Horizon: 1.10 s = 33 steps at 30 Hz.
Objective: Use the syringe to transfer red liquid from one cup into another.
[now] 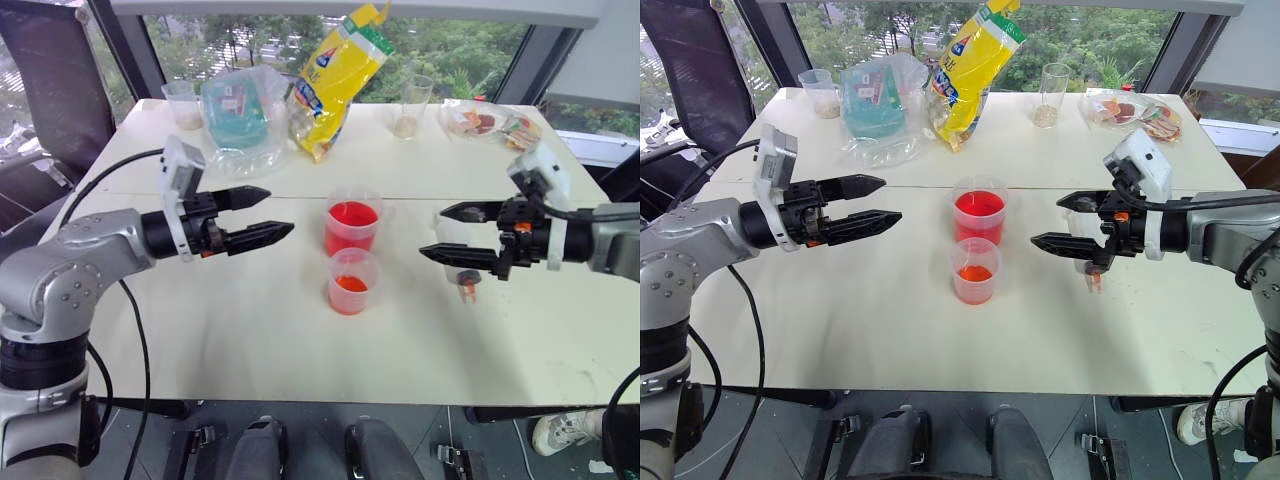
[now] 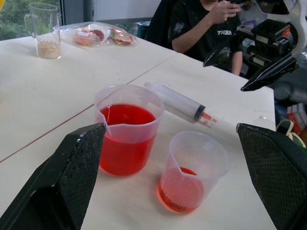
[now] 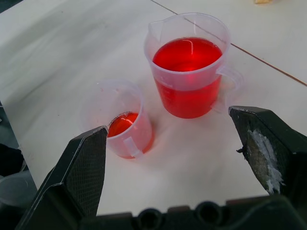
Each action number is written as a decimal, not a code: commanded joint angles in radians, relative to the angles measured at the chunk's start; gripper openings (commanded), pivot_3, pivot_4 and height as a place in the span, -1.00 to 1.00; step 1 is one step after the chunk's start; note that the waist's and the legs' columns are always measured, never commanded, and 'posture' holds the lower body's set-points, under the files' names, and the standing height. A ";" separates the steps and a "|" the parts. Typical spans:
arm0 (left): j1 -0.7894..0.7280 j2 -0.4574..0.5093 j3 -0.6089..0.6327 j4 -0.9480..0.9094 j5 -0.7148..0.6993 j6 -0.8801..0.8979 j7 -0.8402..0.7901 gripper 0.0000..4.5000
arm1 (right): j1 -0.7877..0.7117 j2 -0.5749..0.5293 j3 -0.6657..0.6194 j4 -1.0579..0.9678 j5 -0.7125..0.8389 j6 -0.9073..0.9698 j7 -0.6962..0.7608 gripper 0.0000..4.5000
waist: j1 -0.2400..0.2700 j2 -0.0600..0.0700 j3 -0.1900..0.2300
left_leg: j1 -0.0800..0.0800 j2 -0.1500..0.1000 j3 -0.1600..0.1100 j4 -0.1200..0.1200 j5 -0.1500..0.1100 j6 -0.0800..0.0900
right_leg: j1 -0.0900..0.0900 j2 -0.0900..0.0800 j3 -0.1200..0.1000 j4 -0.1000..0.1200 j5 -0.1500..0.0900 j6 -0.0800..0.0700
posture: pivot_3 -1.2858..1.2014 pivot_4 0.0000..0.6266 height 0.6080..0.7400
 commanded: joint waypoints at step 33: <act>-0.038 -0.053 -0.042 0.008 0.043 -0.087 -0.031 1.00 | -0.351 0.094 0.332 0.469 -0.306 0.195 -0.258 0.96 | -0.002 0.000 0.000 | 0.001 0.000 0.001 0.000 0.000 0.000 | 0.000 0.000 0.001 0.000 0.000 0.000 | 0.03 -0.52 1.00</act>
